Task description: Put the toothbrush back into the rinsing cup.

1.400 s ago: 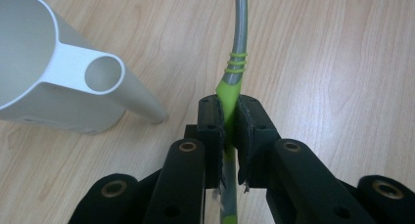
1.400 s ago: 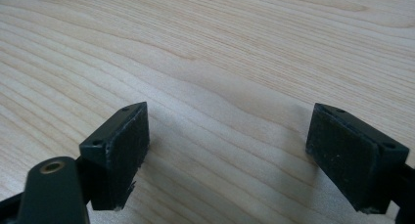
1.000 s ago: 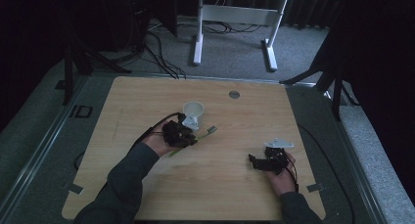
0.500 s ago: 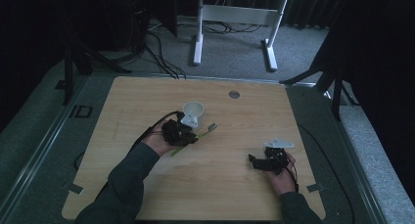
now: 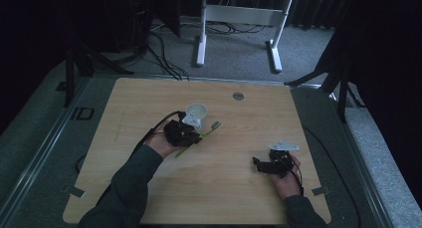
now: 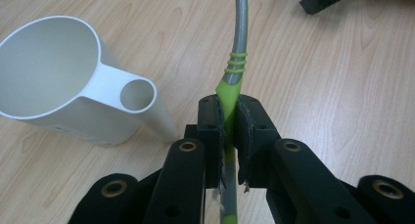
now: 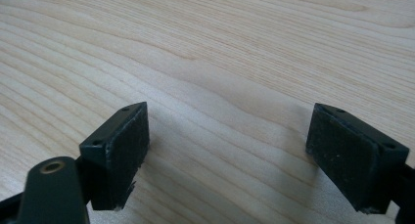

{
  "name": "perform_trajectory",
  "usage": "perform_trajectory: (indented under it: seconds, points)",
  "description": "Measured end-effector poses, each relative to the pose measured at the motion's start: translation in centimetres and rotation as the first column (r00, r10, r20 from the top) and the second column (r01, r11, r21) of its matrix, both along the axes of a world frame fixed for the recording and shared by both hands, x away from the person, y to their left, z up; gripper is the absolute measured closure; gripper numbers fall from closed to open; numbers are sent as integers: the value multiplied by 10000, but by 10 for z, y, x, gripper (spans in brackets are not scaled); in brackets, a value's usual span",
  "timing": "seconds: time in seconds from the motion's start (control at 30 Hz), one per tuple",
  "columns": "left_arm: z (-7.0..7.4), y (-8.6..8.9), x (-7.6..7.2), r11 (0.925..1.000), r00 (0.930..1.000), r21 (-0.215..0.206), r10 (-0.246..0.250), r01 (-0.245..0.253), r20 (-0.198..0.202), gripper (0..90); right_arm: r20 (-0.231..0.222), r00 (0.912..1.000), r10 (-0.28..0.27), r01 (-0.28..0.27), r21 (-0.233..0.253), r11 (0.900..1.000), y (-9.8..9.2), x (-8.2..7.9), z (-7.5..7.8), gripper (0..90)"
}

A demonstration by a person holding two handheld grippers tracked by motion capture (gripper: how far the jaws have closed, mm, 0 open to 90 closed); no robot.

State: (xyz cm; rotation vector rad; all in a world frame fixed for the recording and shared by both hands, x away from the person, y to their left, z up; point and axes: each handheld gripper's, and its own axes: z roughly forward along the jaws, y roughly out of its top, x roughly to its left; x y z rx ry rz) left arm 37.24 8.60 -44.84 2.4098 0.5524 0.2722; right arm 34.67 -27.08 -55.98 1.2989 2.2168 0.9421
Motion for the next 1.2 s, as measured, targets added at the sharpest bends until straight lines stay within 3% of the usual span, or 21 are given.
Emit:
perform_trajectory:
  seconds: [0.57, 1.2]
  points:
    - [1, 1, 3, 9979, 9988, -431, 479, -475, 83, 817, 3, 10000, -8, 8, 6, 10000, 0, 0, 0, 159]
    - [4, 4, 6, 9896, 9960, -1129, 898, -892, 2, 817, 2, 10000, -5, 5, 8, 10000, 0, 0, 0, 159]
